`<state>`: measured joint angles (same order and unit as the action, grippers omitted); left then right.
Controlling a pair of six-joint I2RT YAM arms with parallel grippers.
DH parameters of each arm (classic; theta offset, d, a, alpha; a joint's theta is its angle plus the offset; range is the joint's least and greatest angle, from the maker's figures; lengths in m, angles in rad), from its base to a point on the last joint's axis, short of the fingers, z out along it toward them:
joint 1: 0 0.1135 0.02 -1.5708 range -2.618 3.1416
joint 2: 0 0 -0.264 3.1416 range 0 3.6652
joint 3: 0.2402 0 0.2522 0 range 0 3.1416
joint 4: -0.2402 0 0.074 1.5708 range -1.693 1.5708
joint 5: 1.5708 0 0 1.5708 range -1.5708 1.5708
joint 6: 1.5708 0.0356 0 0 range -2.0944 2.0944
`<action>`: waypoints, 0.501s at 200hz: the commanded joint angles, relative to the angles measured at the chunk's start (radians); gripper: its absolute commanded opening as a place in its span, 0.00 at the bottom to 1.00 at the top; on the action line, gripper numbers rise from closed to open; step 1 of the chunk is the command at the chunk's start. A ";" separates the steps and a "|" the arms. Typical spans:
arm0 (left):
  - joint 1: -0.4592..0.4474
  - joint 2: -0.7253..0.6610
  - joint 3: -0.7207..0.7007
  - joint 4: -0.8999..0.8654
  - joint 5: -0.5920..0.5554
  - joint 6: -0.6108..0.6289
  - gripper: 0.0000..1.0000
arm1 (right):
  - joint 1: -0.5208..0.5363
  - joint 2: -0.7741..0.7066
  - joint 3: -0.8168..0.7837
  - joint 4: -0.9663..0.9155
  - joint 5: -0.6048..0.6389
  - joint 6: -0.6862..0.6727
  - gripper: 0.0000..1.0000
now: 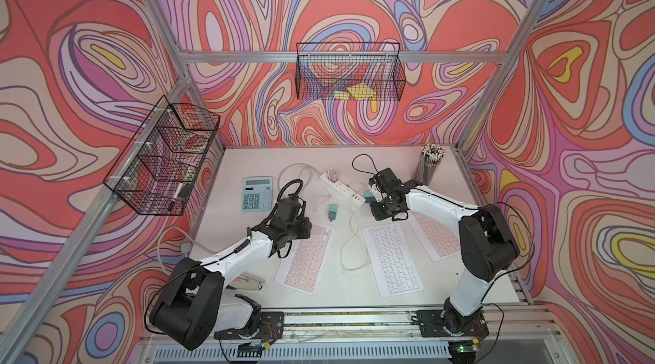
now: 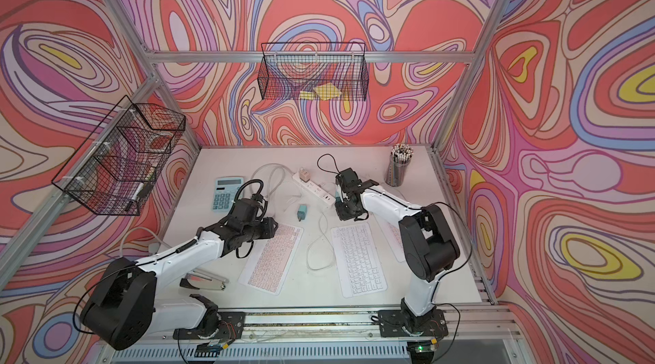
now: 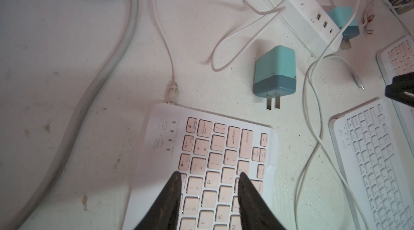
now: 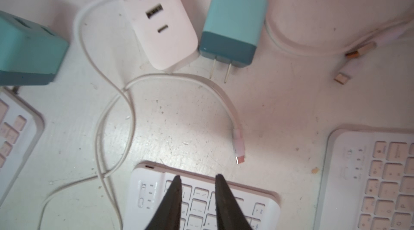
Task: Unplug the wireless keyboard
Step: Adjust the keyboard at the center of the board.
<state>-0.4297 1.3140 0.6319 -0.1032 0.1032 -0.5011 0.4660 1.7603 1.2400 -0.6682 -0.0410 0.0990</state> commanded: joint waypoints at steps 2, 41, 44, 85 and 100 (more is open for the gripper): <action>0.024 -0.022 -0.007 0.031 0.039 -0.043 0.44 | 0.007 -0.044 0.009 0.045 -0.076 0.016 0.28; 0.046 -0.009 0.011 0.062 0.080 -0.081 0.43 | 0.010 -0.062 0.022 0.138 -0.142 0.033 0.26; 0.049 -0.007 0.014 0.064 0.082 -0.084 0.43 | 0.011 -0.062 0.024 0.147 -0.143 0.034 0.25; 0.107 0.043 0.065 0.139 0.166 -0.133 0.43 | 0.011 -0.018 0.053 0.294 -0.214 0.034 0.25; 0.122 0.079 0.105 0.140 0.184 -0.127 0.43 | 0.011 0.034 0.084 0.317 -0.233 0.024 0.26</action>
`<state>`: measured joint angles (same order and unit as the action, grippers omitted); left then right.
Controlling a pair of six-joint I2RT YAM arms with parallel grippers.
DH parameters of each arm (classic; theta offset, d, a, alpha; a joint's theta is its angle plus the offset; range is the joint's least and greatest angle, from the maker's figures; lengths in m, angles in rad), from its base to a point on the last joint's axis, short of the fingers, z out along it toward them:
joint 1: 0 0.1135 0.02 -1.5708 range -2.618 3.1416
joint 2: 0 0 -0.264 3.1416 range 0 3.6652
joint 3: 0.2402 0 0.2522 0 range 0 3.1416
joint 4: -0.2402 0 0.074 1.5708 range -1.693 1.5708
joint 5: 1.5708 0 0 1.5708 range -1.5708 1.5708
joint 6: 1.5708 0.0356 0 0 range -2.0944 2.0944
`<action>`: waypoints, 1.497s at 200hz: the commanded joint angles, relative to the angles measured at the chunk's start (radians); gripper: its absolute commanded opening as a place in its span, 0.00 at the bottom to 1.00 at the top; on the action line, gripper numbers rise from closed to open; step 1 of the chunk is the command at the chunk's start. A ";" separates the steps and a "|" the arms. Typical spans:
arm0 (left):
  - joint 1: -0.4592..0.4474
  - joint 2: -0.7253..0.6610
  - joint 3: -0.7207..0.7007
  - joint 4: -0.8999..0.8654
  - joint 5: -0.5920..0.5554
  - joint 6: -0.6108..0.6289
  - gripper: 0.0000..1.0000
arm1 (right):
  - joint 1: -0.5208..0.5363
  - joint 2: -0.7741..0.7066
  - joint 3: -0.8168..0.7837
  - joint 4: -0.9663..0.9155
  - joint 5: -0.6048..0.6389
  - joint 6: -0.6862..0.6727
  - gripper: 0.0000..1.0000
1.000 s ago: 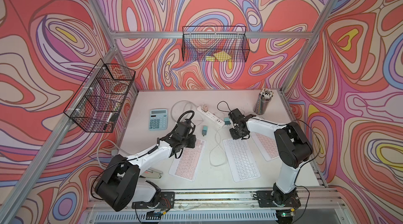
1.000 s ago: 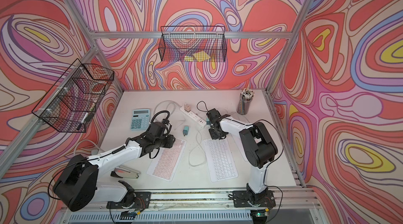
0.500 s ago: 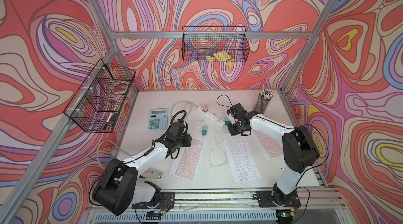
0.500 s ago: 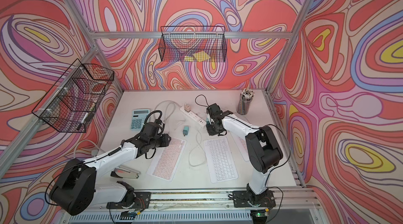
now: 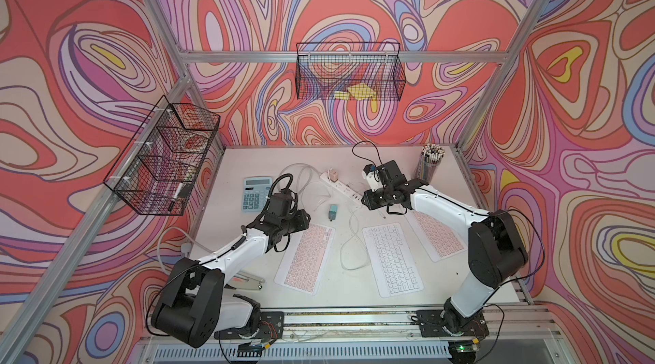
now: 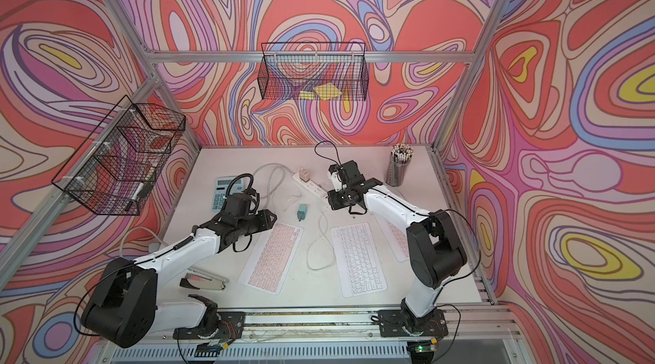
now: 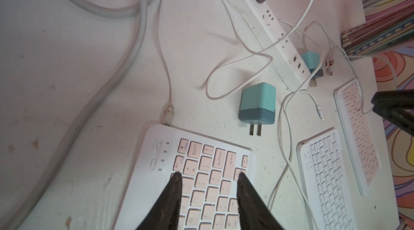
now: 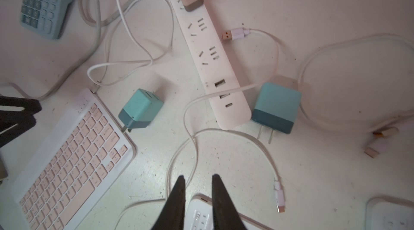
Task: Unplug the wireless keyboard
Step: Adjust the keyboard at the center of the board, then remove the plug from the socket.
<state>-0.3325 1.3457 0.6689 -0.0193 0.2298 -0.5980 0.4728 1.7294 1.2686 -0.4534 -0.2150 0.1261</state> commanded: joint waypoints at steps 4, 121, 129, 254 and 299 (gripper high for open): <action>0.026 0.059 0.079 0.054 0.060 -0.027 0.43 | 0.005 0.080 0.063 0.109 -0.065 -0.006 0.26; 0.065 0.462 0.454 0.060 0.176 -0.023 0.42 | 0.003 0.452 0.382 0.180 -0.136 -0.105 0.35; 0.065 0.482 0.472 0.063 0.186 -0.022 0.42 | 0.004 0.475 0.411 0.174 -0.130 -0.113 0.35; 0.070 0.636 0.567 0.086 0.219 -0.066 0.42 | -0.023 0.720 0.747 0.058 -0.176 -0.195 0.37; 0.074 0.649 0.561 0.096 0.226 -0.079 0.42 | -0.021 0.719 0.731 0.112 -0.189 -0.190 0.29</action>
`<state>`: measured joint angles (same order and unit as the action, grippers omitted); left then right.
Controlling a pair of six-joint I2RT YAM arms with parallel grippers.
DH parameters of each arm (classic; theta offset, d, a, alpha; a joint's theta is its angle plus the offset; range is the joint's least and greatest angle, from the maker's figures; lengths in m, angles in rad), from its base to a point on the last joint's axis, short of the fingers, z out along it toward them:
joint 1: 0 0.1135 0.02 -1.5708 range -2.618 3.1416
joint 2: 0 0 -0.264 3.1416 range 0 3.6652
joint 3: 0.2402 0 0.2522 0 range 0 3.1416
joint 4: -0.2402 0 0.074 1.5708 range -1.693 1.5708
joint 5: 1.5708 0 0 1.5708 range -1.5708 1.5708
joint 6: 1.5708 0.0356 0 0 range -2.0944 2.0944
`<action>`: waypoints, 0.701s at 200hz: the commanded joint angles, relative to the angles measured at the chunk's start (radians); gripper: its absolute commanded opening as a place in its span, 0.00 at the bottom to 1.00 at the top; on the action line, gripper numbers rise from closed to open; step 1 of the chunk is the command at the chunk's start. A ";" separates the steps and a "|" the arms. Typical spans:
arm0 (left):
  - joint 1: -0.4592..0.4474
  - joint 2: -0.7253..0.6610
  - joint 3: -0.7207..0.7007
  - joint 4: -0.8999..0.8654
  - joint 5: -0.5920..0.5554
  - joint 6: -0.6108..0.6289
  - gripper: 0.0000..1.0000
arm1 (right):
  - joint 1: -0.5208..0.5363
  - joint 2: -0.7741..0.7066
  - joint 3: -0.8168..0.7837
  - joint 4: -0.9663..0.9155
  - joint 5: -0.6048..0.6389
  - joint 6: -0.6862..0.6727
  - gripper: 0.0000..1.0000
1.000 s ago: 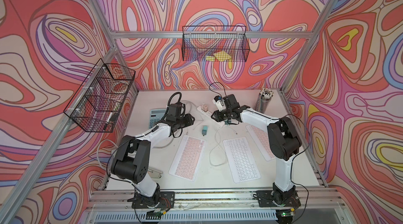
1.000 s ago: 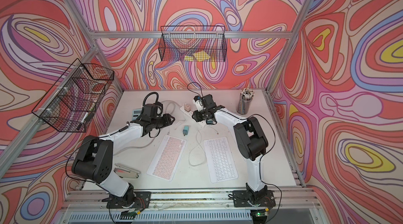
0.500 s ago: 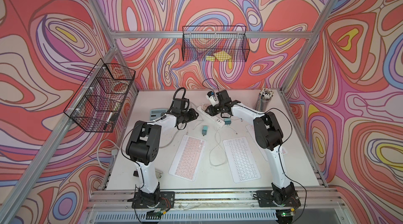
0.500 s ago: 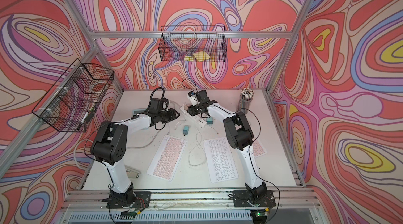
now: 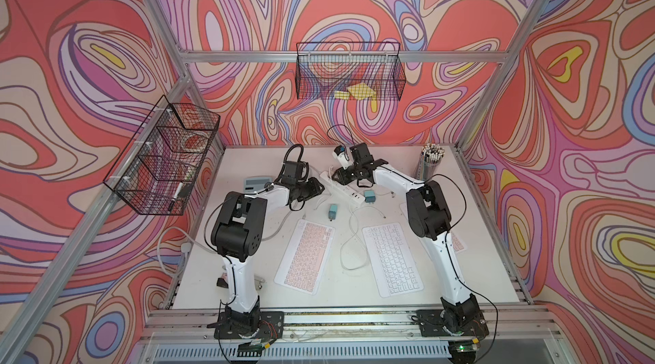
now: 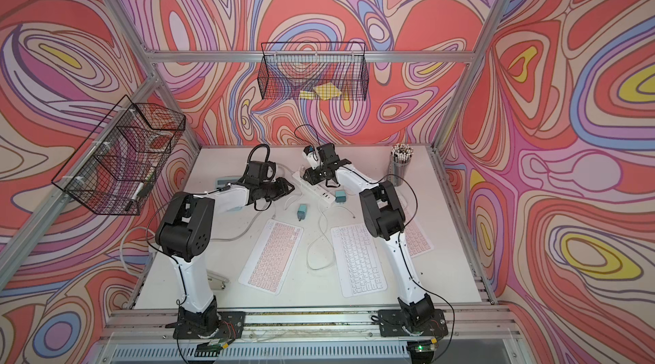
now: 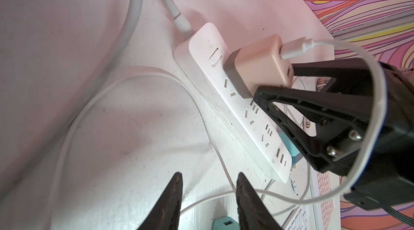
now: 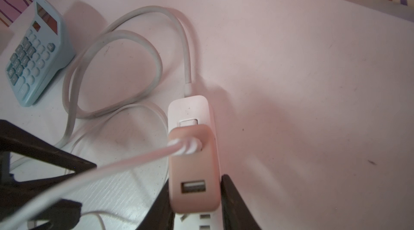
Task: Unplug the wireless keyboard
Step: Remove the plug from the socket.
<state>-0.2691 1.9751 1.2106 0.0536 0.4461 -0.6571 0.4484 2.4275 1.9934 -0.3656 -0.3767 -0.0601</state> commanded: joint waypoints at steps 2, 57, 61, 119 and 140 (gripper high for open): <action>0.011 0.019 0.020 0.023 0.010 -0.020 0.42 | 0.003 0.021 0.006 0.026 -0.028 -0.005 0.29; 0.019 0.028 0.007 0.065 0.026 -0.056 0.42 | 0.045 0.019 0.003 0.023 -0.010 -0.075 0.19; 0.021 0.030 0.004 0.073 0.025 -0.062 0.42 | 0.049 0.019 0.002 0.021 -0.002 -0.081 0.19; 0.024 0.087 0.006 0.133 0.007 -0.112 0.42 | 0.096 -0.018 -0.077 0.100 0.094 -0.051 0.18; 0.022 0.096 0.000 0.144 -0.018 -0.124 0.41 | 0.100 -0.022 -0.084 0.111 0.090 -0.024 0.15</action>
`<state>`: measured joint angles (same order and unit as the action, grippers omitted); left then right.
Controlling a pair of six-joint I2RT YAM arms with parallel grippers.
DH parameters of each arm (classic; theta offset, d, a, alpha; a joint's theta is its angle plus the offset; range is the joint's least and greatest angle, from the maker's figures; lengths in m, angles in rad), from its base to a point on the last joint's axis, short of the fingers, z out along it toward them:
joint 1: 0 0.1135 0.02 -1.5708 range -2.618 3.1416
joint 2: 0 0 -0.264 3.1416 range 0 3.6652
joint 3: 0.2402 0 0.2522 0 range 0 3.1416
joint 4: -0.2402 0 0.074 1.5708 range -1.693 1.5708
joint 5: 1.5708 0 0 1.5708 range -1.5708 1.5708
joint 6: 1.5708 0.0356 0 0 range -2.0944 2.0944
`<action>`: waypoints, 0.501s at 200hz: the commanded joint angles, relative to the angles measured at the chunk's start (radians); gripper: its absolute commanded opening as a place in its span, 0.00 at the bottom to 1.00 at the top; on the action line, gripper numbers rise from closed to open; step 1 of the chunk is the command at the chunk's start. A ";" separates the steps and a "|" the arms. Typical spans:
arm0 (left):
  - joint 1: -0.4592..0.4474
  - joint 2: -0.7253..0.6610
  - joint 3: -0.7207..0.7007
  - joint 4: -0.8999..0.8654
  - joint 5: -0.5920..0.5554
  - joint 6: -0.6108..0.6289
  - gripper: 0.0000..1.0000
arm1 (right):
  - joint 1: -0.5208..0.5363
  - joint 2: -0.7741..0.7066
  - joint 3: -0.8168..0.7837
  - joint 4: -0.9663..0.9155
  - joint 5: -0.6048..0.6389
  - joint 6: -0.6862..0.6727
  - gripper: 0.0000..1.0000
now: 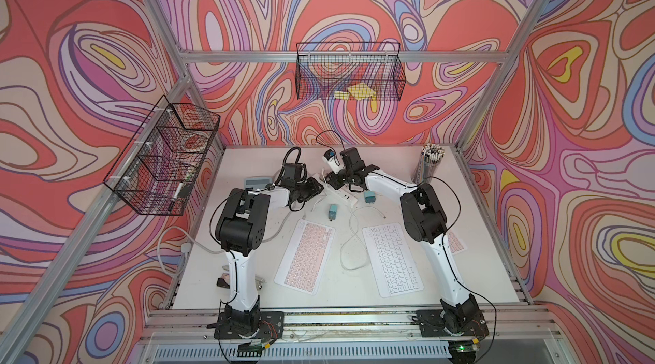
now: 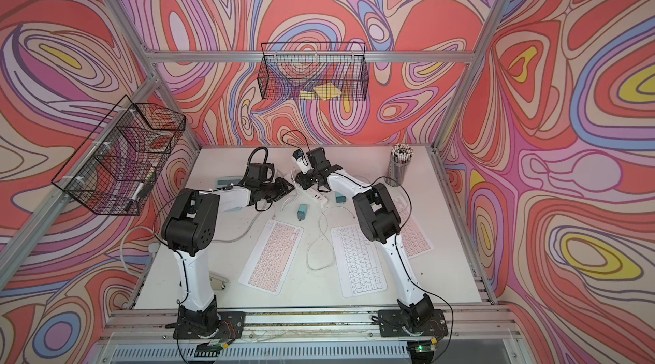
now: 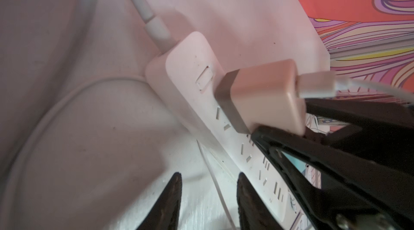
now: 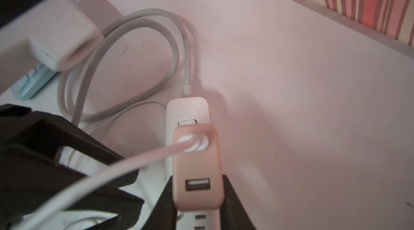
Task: Unplug the wireless keyboard
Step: Remove the plug from the socket.
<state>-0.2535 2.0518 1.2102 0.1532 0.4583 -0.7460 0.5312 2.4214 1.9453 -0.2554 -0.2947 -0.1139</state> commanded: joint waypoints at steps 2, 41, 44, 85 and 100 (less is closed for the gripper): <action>0.008 0.020 0.000 0.046 -0.033 -0.035 0.41 | 0.017 -0.016 -0.039 0.004 0.007 0.031 0.15; 0.008 0.021 -0.032 0.090 -0.073 -0.085 0.43 | 0.027 -0.024 -0.070 0.021 -0.008 0.057 0.13; 0.009 0.020 -0.037 0.094 -0.075 -0.090 0.43 | 0.027 -0.024 -0.072 0.022 -0.009 0.057 0.13; 0.008 0.027 -0.076 0.187 -0.071 -0.182 0.47 | 0.035 -0.029 -0.101 0.036 -0.016 0.072 0.13; 0.008 0.042 -0.074 0.217 -0.056 -0.209 0.47 | 0.037 -0.030 -0.102 0.036 -0.017 0.073 0.13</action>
<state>-0.2535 2.0636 1.1515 0.3103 0.4107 -0.8764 0.5396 2.4012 1.8782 -0.1688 -0.2840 -0.0628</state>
